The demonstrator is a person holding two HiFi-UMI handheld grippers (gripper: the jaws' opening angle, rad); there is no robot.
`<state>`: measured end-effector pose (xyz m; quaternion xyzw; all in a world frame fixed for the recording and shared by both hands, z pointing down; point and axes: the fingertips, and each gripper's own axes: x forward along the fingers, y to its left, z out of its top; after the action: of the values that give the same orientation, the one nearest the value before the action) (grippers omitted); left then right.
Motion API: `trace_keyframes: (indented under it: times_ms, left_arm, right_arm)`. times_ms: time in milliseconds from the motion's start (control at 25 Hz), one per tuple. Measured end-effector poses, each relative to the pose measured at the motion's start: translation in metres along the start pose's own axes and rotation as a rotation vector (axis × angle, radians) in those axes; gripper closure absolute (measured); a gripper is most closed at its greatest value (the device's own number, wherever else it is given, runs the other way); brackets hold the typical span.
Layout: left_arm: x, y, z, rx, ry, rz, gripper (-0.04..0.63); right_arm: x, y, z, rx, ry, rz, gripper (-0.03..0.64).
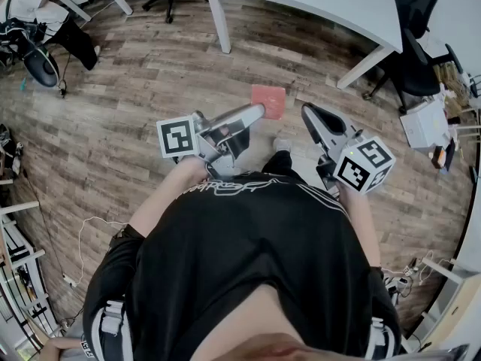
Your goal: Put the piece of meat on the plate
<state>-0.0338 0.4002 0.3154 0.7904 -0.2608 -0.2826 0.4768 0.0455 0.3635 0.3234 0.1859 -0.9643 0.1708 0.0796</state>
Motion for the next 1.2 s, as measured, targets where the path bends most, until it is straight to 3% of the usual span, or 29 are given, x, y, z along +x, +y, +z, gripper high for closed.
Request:
trace_keyframes:
  times_ms: [520, 880, 1200]
  left_arm:
    - [0.012, 0.010, 0.001, -0.014, 0.009, 0.004, 0.506]
    - [0.039, 0.033, 0.017, -0.037, -0.001, 0.029, 0.506]
    - [0.089, 0.068, 0.050, -0.054, -0.017, 0.061, 0.506]
  right_arm:
    - [0.002, -0.017, -0.006, 0.036, 0.013, -0.017, 0.597]
    - [0.013, -0.058, -0.001, 0.065, 0.006, -0.015, 0.597]
    - [0.035, -0.122, 0.018, 0.087, 0.025, 0.023, 0.597]
